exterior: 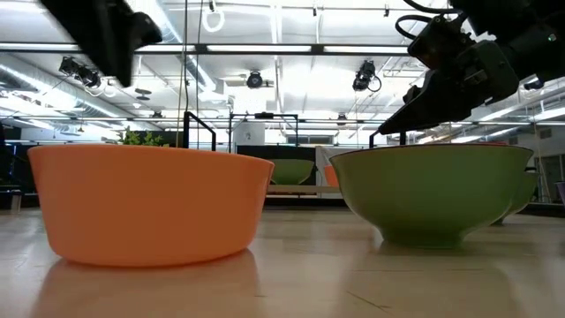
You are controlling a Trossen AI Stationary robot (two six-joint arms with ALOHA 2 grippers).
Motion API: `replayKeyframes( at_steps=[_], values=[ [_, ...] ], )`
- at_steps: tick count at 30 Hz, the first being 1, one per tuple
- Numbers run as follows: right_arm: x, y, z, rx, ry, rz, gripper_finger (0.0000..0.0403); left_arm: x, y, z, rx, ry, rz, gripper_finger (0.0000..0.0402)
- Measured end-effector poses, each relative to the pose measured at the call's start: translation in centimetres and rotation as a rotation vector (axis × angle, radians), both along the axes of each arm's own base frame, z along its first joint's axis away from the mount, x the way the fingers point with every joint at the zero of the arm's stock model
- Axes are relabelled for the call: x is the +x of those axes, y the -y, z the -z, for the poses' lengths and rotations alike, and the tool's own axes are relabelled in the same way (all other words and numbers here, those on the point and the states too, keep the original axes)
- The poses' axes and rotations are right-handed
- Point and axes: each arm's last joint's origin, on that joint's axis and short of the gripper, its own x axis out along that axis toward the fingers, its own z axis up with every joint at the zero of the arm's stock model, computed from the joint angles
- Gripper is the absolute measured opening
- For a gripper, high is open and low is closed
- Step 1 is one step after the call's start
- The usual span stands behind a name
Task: Pick & Place Mini bowls
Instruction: Put the blue bowl on the shelf
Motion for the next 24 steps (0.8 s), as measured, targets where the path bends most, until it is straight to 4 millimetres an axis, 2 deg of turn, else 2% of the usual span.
replayKeyframes(
  at_steps=[6,14,17,24],
  values=[
    [0.1,0.0,-0.2,-0.013,0.017,-0.009,0.0094,-1.4,2.4,2.6,-0.02,0.052,0.138,0.0157],
    [0.1,0.0,-0.1,0.012,0.016,0.004,0.0094,-2.2,2.4,5.2,0.073,0.105,0.161,0.0224],
    [0.1,0.0,-0.1,0.012,0.015,0.004,0.0094,-2.4,2.3,5.9,0.093,0.101,0.197,0.022],
    [0.1,0.0,-0.1,0.025,0.015,0.011,0.0094,-2.1,1.9,7.3,0.153,0.096,0.267,0.0172]
  ],
)
